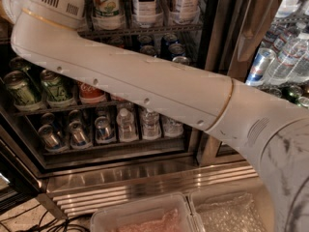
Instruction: Pick orange can from top shelf of fridge
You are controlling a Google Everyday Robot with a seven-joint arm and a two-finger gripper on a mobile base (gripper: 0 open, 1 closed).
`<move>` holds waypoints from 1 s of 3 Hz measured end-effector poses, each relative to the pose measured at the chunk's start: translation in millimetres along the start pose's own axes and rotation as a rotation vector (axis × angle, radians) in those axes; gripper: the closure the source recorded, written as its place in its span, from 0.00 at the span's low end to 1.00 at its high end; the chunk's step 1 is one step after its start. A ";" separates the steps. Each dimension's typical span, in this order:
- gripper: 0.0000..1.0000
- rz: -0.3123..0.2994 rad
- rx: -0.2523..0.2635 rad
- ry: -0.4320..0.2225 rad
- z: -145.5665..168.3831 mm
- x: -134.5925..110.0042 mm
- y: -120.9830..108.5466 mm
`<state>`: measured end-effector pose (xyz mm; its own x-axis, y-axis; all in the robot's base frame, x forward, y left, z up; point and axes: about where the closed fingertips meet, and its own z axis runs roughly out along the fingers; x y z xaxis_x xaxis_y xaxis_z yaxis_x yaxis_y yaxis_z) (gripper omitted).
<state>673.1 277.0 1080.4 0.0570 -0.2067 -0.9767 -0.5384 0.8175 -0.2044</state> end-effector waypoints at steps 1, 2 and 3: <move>0.46 0.000 0.000 0.000 0.6 -0.6 2.5; 0.69 0.000 0.000 0.000 0.6 -0.6 2.5; 0.92 0.000 0.000 0.000 0.6 -0.6 2.5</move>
Offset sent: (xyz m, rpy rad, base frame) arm -0.0009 0.0023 0.0000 0.0000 0.0000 0.0000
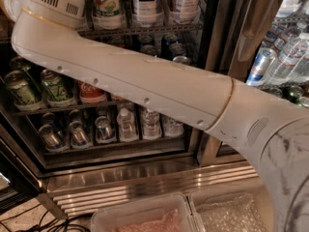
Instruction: Pick orange can from top shelf of fridge
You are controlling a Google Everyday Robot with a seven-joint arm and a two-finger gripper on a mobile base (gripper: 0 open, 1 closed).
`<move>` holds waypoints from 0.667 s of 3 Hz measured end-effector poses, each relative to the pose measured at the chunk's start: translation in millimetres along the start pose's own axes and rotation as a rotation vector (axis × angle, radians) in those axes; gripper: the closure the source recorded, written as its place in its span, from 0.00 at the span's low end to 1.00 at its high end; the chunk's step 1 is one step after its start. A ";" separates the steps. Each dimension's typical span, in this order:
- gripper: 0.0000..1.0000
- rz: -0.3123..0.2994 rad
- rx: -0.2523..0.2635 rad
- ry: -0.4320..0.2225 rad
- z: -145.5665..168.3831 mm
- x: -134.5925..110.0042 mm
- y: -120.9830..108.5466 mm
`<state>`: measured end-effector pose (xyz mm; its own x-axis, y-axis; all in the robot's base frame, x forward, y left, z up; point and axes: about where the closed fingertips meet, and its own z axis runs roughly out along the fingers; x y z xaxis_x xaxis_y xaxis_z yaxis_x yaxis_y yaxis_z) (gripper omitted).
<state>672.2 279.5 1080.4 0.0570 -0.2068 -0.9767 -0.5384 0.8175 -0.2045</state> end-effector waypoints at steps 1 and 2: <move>1.00 0.013 0.002 -0.006 -5.5 -4.1 2.1; 1.00 0.019 -0.002 -0.025 -10.1 -7.9 0.9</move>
Offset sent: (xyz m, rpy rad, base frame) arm -0.0142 -0.0072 0.0148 0.0520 -0.0267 0.0205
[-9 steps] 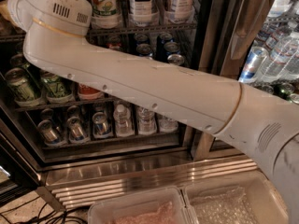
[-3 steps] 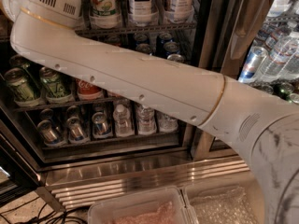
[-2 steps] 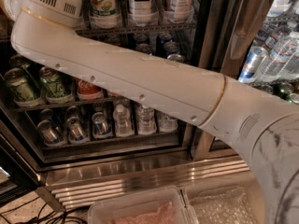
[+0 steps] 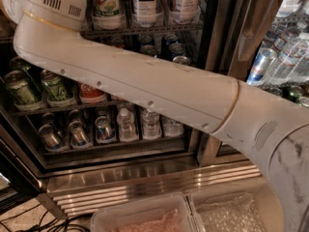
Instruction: Pick orange can from top shelf of fridge
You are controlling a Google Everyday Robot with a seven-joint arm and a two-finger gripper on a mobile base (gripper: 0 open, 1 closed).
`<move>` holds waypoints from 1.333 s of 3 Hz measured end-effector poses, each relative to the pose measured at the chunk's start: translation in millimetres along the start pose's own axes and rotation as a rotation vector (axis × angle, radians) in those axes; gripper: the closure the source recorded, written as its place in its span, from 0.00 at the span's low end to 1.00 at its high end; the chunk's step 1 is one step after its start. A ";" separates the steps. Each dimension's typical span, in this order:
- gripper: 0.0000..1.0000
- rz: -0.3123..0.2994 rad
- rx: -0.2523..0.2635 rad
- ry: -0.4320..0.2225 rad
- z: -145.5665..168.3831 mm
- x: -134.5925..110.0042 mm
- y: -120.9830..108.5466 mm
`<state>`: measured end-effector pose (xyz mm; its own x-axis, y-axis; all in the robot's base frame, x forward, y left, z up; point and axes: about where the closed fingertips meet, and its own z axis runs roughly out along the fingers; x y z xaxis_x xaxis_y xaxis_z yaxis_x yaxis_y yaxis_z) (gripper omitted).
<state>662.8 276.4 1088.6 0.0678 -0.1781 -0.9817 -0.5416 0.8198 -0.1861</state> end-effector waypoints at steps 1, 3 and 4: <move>1.00 -0.011 -0.001 -0.002 3.4 13.5 -6.8; 1.00 -0.013 -0.006 0.000 6.2 14.8 -5.0; 1.00 -0.013 -0.006 0.000 6.0 11.2 -3.2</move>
Offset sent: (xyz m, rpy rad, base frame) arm 0.0372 -0.0257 -0.0551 -0.0295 -0.0070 0.0231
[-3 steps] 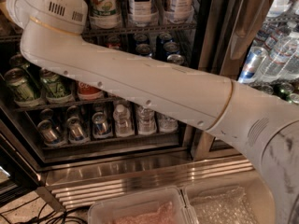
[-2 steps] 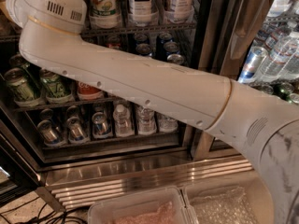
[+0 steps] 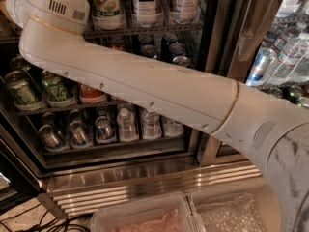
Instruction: Pick orange can from top shelf of fridge
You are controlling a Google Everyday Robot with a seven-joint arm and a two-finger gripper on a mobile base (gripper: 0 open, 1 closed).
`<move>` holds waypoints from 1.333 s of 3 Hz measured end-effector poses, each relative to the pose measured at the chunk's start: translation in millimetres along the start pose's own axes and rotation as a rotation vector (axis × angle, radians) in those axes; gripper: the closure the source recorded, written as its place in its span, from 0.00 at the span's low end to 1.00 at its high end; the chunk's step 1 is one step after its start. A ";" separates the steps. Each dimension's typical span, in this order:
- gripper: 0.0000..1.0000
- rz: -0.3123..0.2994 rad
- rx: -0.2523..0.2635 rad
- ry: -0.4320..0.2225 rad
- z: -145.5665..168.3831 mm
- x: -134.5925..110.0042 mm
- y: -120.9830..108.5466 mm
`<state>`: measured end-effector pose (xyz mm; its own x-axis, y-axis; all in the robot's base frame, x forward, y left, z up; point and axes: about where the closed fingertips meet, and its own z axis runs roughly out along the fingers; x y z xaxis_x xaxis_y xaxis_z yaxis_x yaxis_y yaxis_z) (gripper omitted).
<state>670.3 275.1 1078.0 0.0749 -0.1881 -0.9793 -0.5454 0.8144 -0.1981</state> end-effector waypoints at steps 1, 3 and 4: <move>1.00 0.000 0.000 0.000 -0.2 -0.9 0.9; 1.00 0.005 -0.001 0.002 1.2 -1.2 0.6; 1.00 0.005 -0.001 0.002 1.2 -1.2 0.6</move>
Offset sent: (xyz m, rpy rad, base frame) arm 0.0694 -0.0503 -0.0064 0.0540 0.0526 0.0208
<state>670.8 276.5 1078.9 0.0710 -0.1850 -0.9802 -0.5470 0.8145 -0.1933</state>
